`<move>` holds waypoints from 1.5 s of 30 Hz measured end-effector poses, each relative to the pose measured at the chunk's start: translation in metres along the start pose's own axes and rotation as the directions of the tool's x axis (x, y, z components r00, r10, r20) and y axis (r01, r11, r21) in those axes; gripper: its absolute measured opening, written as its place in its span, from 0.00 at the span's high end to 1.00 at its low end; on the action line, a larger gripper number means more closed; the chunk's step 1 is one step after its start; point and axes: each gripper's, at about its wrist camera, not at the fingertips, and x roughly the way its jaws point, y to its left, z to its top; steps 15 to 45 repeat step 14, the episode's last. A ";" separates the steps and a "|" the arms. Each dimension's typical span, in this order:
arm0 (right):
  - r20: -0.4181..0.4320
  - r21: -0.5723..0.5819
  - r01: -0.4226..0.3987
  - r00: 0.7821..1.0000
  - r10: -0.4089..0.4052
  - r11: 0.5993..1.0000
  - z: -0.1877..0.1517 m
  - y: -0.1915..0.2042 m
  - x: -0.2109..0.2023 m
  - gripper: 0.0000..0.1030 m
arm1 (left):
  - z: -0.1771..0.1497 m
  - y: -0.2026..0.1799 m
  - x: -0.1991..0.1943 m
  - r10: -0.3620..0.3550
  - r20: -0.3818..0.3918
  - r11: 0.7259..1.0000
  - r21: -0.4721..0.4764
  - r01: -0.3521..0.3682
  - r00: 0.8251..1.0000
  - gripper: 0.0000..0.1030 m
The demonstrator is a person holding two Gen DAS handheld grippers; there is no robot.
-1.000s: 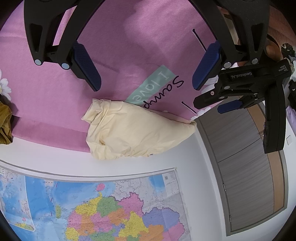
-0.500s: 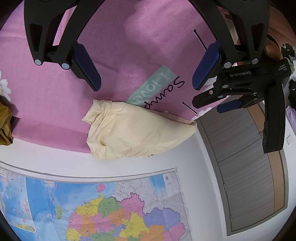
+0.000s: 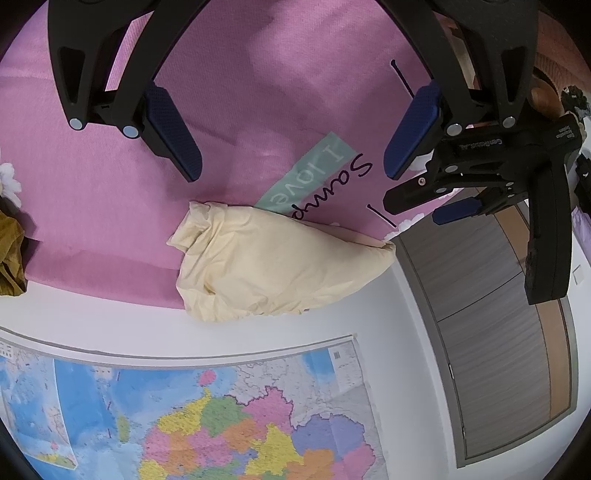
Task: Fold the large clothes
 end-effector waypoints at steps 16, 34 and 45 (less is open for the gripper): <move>0.063 0.105 0.078 0.994 -0.085 0.991 -0.008 -0.043 -0.042 0.06 | -0.003 -0.049 0.017 -0.135 -0.068 0.989 0.050 0.139 0.988 0.07; 0.063 0.105 0.078 0.994 -0.085 0.991 -0.008 -0.043 -0.042 0.06 | -0.003 -0.049 0.017 -0.135 -0.068 0.989 0.050 0.139 0.988 0.07; 0.063 0.105 0.078 0.994 -0.085 0.991 -0.008 -0.043 -0.042 0.06 | -0.003 -0.049 0.017 -0.135 -0.068 0.989 0.050 0.139 0.988 0.07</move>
